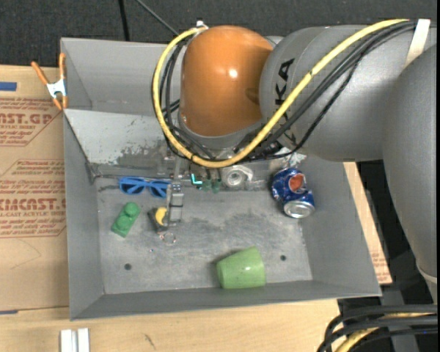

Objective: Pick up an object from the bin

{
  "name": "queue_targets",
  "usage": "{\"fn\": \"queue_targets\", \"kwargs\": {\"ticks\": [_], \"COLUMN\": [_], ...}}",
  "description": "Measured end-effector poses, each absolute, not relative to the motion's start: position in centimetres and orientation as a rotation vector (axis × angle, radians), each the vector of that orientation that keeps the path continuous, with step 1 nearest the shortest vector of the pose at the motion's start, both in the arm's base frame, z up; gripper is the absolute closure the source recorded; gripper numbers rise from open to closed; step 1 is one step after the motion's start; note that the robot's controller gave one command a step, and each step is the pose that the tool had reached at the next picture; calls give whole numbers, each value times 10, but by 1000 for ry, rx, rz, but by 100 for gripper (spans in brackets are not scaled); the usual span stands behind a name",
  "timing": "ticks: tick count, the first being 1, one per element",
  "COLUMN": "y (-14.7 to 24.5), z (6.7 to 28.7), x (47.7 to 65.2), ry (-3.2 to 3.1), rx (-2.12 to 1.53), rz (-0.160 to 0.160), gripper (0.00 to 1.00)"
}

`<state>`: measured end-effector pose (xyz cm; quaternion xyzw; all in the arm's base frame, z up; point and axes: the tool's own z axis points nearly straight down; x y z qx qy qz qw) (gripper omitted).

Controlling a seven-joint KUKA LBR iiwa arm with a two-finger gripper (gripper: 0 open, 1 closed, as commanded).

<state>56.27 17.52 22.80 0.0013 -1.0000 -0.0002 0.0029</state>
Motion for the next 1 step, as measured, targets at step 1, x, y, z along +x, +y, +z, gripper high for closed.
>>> {"fn": "queue_targets", "kwargs": {"ticks": [1], "y": [155], "z": [71], "x": [574], "ry": [-3124], "rx": [-262], "rz": [2], "gripper": [0]}}
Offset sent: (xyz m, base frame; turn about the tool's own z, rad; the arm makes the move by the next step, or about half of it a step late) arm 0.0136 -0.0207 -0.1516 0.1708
